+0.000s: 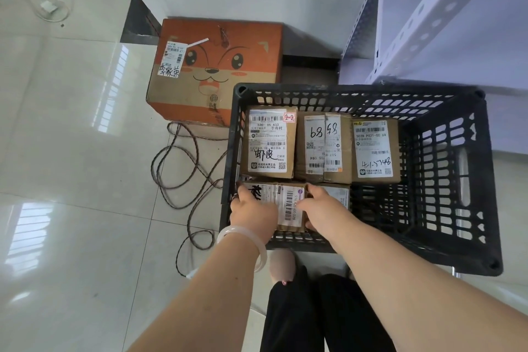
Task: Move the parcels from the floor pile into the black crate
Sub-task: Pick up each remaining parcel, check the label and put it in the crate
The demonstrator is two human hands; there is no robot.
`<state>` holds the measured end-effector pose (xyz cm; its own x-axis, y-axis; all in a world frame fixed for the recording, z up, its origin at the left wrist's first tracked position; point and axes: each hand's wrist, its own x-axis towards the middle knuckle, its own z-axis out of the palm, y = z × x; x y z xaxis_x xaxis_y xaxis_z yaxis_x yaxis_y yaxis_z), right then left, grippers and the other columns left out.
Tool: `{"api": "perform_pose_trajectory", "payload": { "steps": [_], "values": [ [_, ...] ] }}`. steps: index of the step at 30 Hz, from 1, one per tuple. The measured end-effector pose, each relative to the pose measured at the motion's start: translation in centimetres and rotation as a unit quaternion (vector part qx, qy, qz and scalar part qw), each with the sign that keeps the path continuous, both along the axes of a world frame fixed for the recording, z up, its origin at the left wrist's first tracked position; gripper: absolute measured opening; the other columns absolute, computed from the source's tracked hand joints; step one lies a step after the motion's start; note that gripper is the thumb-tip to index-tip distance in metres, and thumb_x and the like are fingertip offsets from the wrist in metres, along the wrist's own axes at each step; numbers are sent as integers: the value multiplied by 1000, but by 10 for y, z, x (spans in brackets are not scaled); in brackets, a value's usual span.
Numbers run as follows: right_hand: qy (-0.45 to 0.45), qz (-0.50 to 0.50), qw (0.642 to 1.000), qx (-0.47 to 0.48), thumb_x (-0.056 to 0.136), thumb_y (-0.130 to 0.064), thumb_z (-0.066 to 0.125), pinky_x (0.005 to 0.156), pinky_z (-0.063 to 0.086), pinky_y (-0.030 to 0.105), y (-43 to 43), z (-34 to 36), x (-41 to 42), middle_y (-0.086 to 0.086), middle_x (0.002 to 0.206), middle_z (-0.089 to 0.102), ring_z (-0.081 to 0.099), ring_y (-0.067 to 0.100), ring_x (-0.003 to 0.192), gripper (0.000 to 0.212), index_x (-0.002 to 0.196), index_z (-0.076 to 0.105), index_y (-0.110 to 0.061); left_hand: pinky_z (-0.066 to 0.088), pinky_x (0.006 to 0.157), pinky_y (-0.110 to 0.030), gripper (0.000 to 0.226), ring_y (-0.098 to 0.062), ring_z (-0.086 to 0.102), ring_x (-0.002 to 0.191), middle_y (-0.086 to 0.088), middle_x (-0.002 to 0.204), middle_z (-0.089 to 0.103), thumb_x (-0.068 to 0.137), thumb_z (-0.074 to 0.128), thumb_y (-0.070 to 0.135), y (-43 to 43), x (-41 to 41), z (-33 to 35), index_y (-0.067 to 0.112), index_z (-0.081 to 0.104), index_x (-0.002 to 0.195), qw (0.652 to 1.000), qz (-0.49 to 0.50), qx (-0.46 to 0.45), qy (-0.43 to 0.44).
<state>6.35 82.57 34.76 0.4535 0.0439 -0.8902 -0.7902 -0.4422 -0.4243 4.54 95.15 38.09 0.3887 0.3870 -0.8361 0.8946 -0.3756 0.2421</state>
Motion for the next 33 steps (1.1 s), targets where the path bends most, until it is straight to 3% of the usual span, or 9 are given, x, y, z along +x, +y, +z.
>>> {"api": "perform_pose_trajectory", "payload": {
  "steps": [3, 6, 9, 12, 14, 17, 20, 25, 33],
  "values": [
    [-9, -26, 1000, -1, 89, -23, 48, 88, 53, 41, -4, -1, 2, 2, 124, 56, 59, 19, 96, 60, 145, 30, -35, 37, 107, -47, 73, -35, 37, 131, -13, 151, 23, 89, 45, 19, 1, 2, 2, 21, 6, 150, 1000, 11, -6, -8],
    [-17, -35, 999, 3, 89, -24, 46, 91, 52, 42, -7, 5, 1, -1, 118, 54, 59, 16, 94, 58, 144, 32, -36, 46, 99, -49, 70, -34, 50, 119, -14, 141, 40, 85, 44, 19, 2, 0, 11, 22, 16, 149, 999, 30, -1, -37],
    [-28, -20, 999, 3, 89, -29, 48, 100, 45, 43, -13, 20, 1, 1, 137, 50, 52, 22, 116, 55, 142, 38, -31, 51, 94, -49, 73, -34, 56, 115, -13, 137, 48, 83, 43, 21, 3, -2, 27, 30, 15, 149, 997, 47, -1, -59],
    [-44, -30, 999, 6, 90, -36, 50, 106, 38, 44, -25, 53, 8, 3, 142, 46, 43, 23, 127, 50, 138, 44, -29, 52, 53, -27, 71, -16, 64, 74, -9, 133, 53, 84, 43, 23, 0, 4, 54, 35, 17, 148, 993, 58, -22, -95],
    [-64, -37, 997, 13, 90, -40, 49, 107, 37, 45, -37, 88, 16, 1, 141, 46, 43, 22, 128, 48, 137, 47, -29, 46, 44, -20, 67, -12, 59, 59, -5, 123, 60, 86, 45, 24, -7, 13, 80, 36, 20, 147, 990, 53, -46, -124],
    [-103, -63, 992, 23, 88, -47, 47, 106, 37, 46, -63, 153, 30, -2, 138, 48, 44, 19, 126, 47, 133, 49, -32, 56, 67, -26, 56, -18, 65, 93, 3, 131, 57, 91, 46, 32, -29, 35, 135, 32, 30, 144, 981, 21, -92, -167],
    [-165, -102, 981, 22, 87, -53, 47, 108, 35, 45, -95, 228, 41, -4, 140, 47, 43, 18, 128, 52, 135, 46, -33, 43, 74, -10, 48, -2, 57, 92, 13, 129, 57, 92, 48, 38, -63, 57, 201, 31, 41, 140, 964, -18, -143, -222],
    [-285, -153, 946, -26, 87, -56, 46, 109, 33, 48, -160, 357, 30, -3, 146, 42, 40, 21, 132, 58, 140, 42, -32, 35, 102, -28, 49, -18, 48, 126, 3, 141, 50, 91, 51, 39, -137, 73, 309, 27, 44, 139, 923, -115, -218, -294],
    [-391, -224, 874, -179, 97, -45, 39, 106, 27, 32, -301, 492, -53, 1, 153, 30, 33, 22, 137, 53, 146, 30, -25, 25, 111, -29, 53, -18, 37, 137, 5, 152, 36, 95, 41, 47, -294, 35, 441, 28, 35, 144, 823, -344, -265, -365]
  ]
}}
